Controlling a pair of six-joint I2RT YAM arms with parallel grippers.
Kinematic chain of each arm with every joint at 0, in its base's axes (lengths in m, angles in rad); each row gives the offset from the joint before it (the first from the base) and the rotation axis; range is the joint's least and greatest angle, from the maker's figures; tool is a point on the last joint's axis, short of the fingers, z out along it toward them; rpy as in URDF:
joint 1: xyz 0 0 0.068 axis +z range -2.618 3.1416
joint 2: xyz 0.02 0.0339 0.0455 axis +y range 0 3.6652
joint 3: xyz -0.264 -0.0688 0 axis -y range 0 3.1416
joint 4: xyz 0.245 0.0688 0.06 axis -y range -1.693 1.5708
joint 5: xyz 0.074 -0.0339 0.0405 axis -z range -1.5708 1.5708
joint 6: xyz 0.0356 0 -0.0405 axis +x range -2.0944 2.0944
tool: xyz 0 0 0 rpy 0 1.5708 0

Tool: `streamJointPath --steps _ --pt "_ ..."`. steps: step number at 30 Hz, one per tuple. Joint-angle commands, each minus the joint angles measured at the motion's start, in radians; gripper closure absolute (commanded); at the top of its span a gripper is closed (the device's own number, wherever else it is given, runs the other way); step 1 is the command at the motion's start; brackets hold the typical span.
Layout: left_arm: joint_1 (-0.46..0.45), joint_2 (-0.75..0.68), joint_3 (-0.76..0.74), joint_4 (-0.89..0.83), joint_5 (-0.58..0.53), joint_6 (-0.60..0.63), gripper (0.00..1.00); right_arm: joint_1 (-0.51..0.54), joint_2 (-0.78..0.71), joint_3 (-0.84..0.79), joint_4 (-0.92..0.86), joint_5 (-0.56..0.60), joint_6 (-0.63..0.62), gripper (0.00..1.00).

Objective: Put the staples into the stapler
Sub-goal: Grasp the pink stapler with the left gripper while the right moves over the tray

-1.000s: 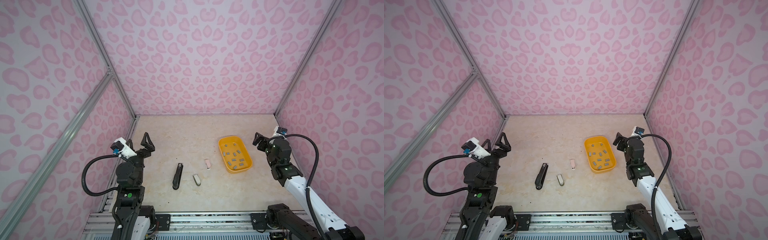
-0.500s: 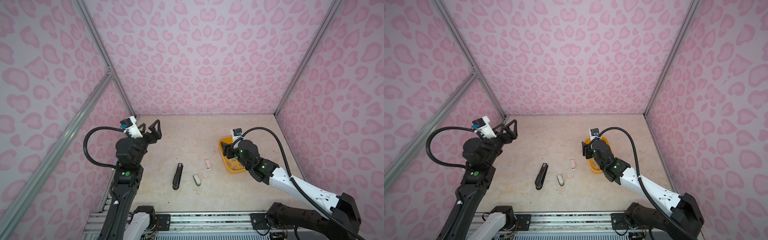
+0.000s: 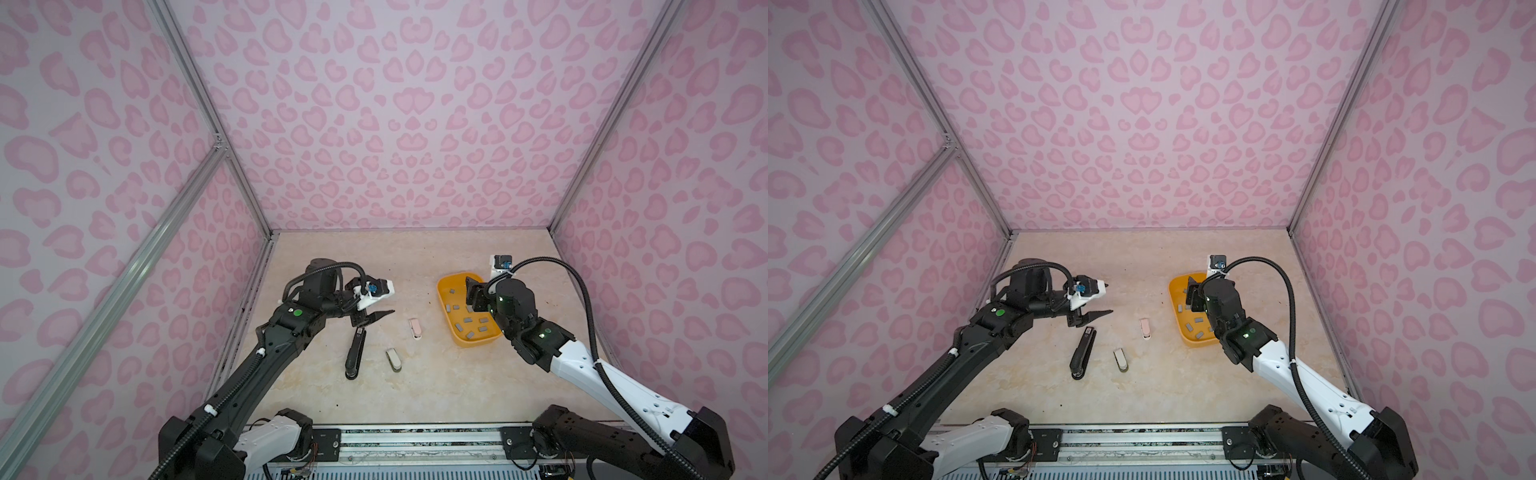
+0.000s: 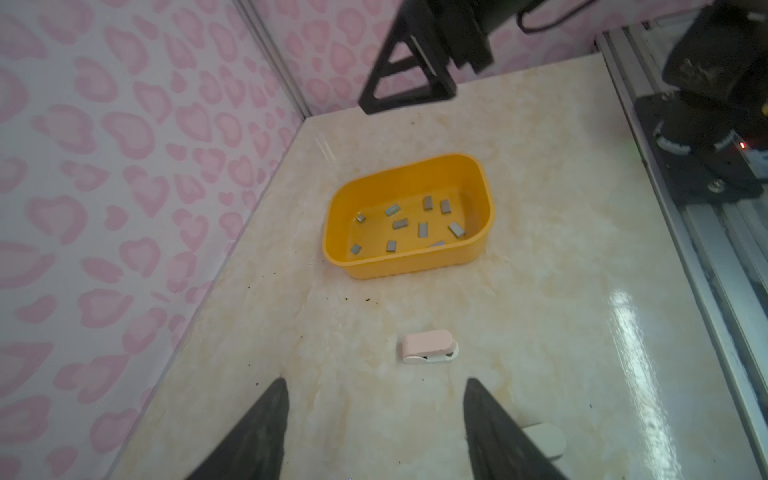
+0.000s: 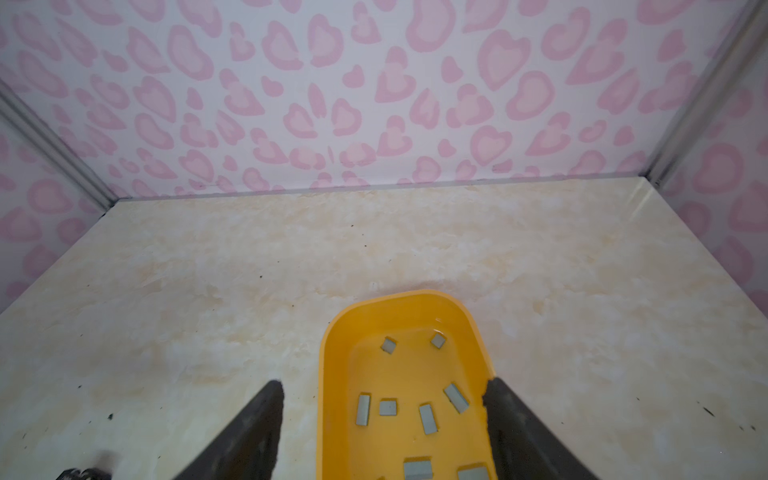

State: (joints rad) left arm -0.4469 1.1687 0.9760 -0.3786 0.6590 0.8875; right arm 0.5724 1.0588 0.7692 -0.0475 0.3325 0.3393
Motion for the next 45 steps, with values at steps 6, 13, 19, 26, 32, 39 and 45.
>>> streamJointPath --steps 6,13,19,26,32,39,45 --pt "-0.185 0.182 0.073 -0.222 -0.283 0.434 0.33 -0.041 -0.010 -0.008 -0.023 -0.010 0.055 0.23" --pt "-0.286 0.386 0.170 -0.310 -0.388 0.559 0.37 -0.074 0.004 -0.009 -0.028 -0.045 0.075 0.22" --pt "-0.319 0.559 0.277 -0.326 -0.428 0.607 0.41 -0.089 0.025 -0.001 -0.037 -0.059 0.084 0.22" --pt "-0.324 0.685 0.363 -0.327 -0.468 0.651 0.44 -0.101 0.036 0.004 -0.041 -0.074 0.089 0.22" --pt "-0.324 0.764 0.445 -0.338 -0.477 0.685 0.44 -0.111 0.052 0.012 -0.044 -0.084 0.093 0.22" --pt "-0.324 0.844 0.493 -0.351 -0.502 0.711 0.47 -0.121 0.061 0.018 -0.052 -0.096 0.100 0.22" --pt "-0.323 0.873 0.508 -0.356 -0.521 0.722 0.53 -0.126 0.056 0.020 -0.058 -0.104 0.102 0.22"
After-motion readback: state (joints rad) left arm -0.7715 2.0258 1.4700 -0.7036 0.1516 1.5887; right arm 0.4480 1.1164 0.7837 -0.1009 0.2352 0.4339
